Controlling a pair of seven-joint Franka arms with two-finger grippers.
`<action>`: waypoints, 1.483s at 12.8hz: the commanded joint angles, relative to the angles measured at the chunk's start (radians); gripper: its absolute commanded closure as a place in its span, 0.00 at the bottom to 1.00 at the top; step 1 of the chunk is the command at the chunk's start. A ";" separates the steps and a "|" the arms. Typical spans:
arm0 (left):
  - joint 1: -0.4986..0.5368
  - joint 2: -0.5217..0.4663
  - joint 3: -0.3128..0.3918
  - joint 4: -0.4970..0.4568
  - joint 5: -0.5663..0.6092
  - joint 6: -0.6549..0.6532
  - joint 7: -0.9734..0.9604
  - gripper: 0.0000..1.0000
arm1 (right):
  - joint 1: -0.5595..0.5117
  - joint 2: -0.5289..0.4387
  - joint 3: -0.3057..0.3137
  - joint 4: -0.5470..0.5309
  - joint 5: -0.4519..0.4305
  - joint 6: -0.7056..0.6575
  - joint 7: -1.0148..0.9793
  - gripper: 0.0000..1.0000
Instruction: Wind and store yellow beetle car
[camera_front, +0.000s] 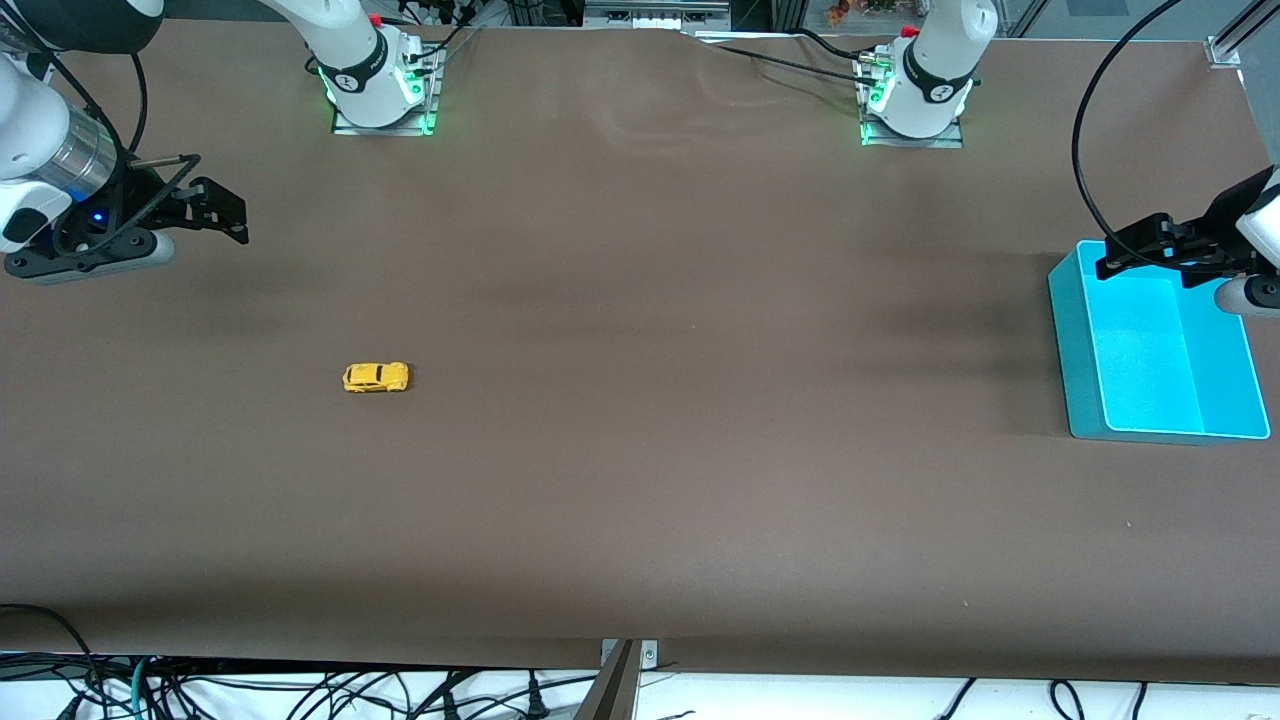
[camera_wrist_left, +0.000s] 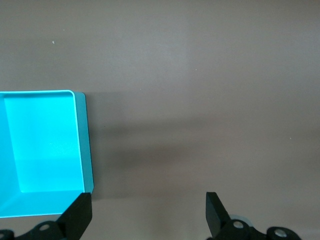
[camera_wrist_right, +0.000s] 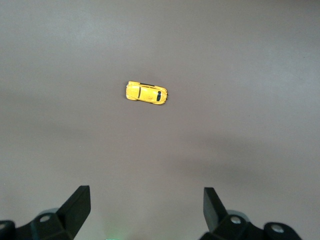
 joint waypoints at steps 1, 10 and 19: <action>0.004 0.007 -0.005 0.022 0.017 -0.001 0.021 0.00 | -0.008 -0.005 0.004 -0.022 -0.004 0.031 -0.016 0.00; 0.004 0.007 -0.005 0.022 0.017 -0.001 0.021 0.00 | -0.008 0.033 0.028 -0.313 -0.010 0.392 -0.106 0.00; 0.004 0.007 -0.004 0.022 0.017 -0.001 0.021 0.00 | -0.077 0.206 0.132 -0.433 0.004 0.733 -1.054 0.00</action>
